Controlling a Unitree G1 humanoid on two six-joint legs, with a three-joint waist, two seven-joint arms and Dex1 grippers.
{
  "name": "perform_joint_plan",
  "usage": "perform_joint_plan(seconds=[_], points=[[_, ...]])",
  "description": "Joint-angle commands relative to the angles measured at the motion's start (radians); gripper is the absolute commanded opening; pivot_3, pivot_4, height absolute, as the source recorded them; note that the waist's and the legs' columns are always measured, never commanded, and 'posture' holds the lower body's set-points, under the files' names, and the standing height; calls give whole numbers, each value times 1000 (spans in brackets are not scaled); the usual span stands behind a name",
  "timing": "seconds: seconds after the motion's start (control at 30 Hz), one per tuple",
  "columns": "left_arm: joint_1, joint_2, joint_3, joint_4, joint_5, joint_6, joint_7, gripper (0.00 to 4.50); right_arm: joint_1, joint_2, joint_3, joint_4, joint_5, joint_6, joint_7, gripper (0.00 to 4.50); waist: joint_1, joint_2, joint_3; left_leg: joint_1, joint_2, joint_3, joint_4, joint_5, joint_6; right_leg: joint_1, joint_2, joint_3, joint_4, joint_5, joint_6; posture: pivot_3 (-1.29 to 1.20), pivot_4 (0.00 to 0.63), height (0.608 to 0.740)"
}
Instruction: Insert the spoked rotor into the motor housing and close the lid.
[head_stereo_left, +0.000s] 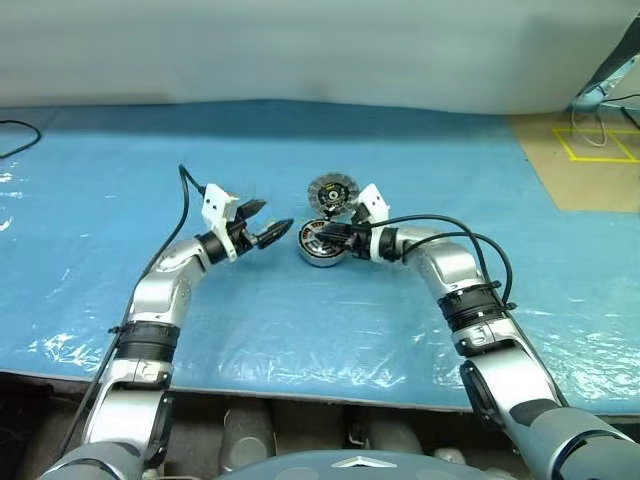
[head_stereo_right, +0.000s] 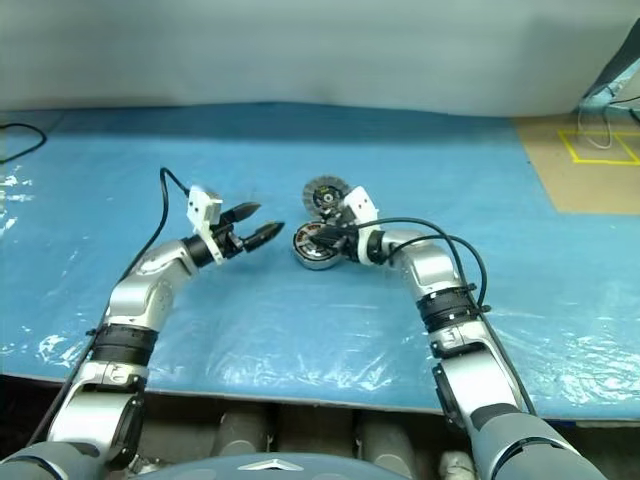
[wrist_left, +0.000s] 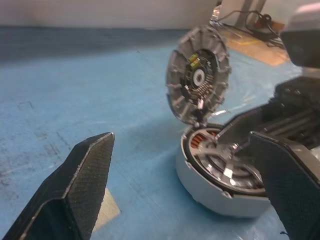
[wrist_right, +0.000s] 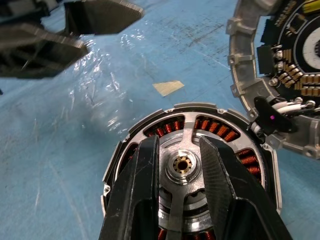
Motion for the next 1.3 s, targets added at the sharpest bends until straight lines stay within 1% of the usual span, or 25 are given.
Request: perform_joint_plan(seconds=[0.03, 0.13, 0.2, 0.23, 0.3, 0.43, 0.5, 0.6, 0.67, 0.77, 0.83, 0.9, 0.97, 1.07, 1.17, 1.3], points=[[-134, -20, 60, 130, 1, -64, 51, 4500, 44, -21, -3, -54, 21, 41, 27, 1251, 2, 0, 0, 0, 0, 0, 0, 0, 0, 0, 0, 0, 0, 0, 0, 0, 150, 740], [-243, -37, 86, 286, 18, -120, 81, 4500, 44, -19, -72, -125, 97, 85, 36, 1251, 2, 0, 0, -1, -1, 0, 0, 0, 0, 0, 0, 0, -2, 0, 0, 0, 150, 740], [-322, -51, 110, 395, 10, -141, 90, 4500, 31, -19, -152, -186, 192, 153, 39, 1251, 2, 0, 0, -2, -1, -1, -1, 0, 0, 0, 0, 0, -3, 1, 1, 0, 150, 740], [-353, -56, 116, 441, 14, -156, 88, 4500, 31, -26, -171, -216, 219, 174, 44, 1251, 2, 0, 0, -4, -2, -1, -2, 0, 0, -2, 0, 0, -4, 1, 2, 0, 150, 740], [-410, -67, 123, 533, 24, -189, 77, 4500, 43, -48, -180, -274, 241, 205, 46, 1251, 4, 0, 0, -7, -2, -1, -2, 1, 2, -3, 0, -1, -6, 4, 5, 0, 150, 740], [-499, -86, 127, 703, 51, -243, 68, 4500, 68, -89, -220, -352, 289, 274, 23, 1251, 10, -1, 1, -7, -3, -2, -5, 2, 3, -3, 0, -1, -7, 4, 7, 0, 150, 740], [-528, -96, 129, 771, 61, -263, 56, 4500, 103, -127, -221, -394, 291, 285, 25, 907, 18, -1, 1, -7, -3, -2, -5, 2, 3, -3, 0, -2, -7, 5, 7, 0, 150, 740], [-560, -111, 125, 839, 78, -277, 16, 3974, 183, -192, -218, -482, 306, 307, 32, 112, 31, -2, 1, -7, -4, -3, -6, 1, 2, -3, 0, -2, -8, 5, 8, 0, 150, 740], [-574, -119, 128, 866, 88, -286, 0, 3951, 227, -225, -221, -541, 332, 328, 42, 50, 34, -2, 1, -8, -4, -3, -6, 1, 1, -3, -1, -2, -8, 5, 8, 0, 150, 740], [-595, -133, 128, 897, 102, -294, -32, 3343, 291, -261, -225, -626, 360, 363, 29, 0, 36, -3, 2, -8, -6, -4, -6, 0, 0, -3, -3, -2, -8, 6, 10, 0, 150, 740], [-611, -145, 132, 913, 109, -295, -50, 2695, 316, -267, -228, -645, 355, 369, -4, 0, 36, -4, 3, -7, -7, -4, -5, 0, 0, -2, -3, -1, -9, 6, 10, 0, 150, 740], [-631, -158, 142, 927, 110, -288, -58, 1955, 328, -266, -227, -646, 348, 365, -33, 0, 35, -4, 3, -7, -7, -4, -4, 1, 0, -2, -4, -1, -9, 6, 10, 0, 150, 740], [-654, -173, 148, 947, 118, -282, -36, 1260, 335, -264, -219, -648, 338, 358, -59, 0, 35, -5, 3, -7, -9, -5, -4, 1, 1, -2, -5, -1, -9, 5, 8, 0, 150, 740], [-674, -186, 157, 967, 128, -273, -17, 1260, 342, -265, -207, -651, 335, 351, -80, 0, 33, -5, 3, -7, -12, -5, -4, 1, 1, -2, -7, 0, -9, 5, 9, 0, 150, 740], [-689, -201, 151, 980, 142, -255, -44, 1260, 352, -275, -191, -652, 325, 344, -89, 0, 34, -5, 3, -8, -13, -7, -4, 1, 1, -2, -7, 0, -9, 7, 12, 0, 150, 740], [-692, -210, 133, 986, 178, -249, -78, 1260, 354, -280, -187, -653, 325, 342, -95, 0, 34, -5, 3, -9, -13, -8, -5, 1, 1, -2, -7, -1, -10, 7, 13, 0, 150, 740]])
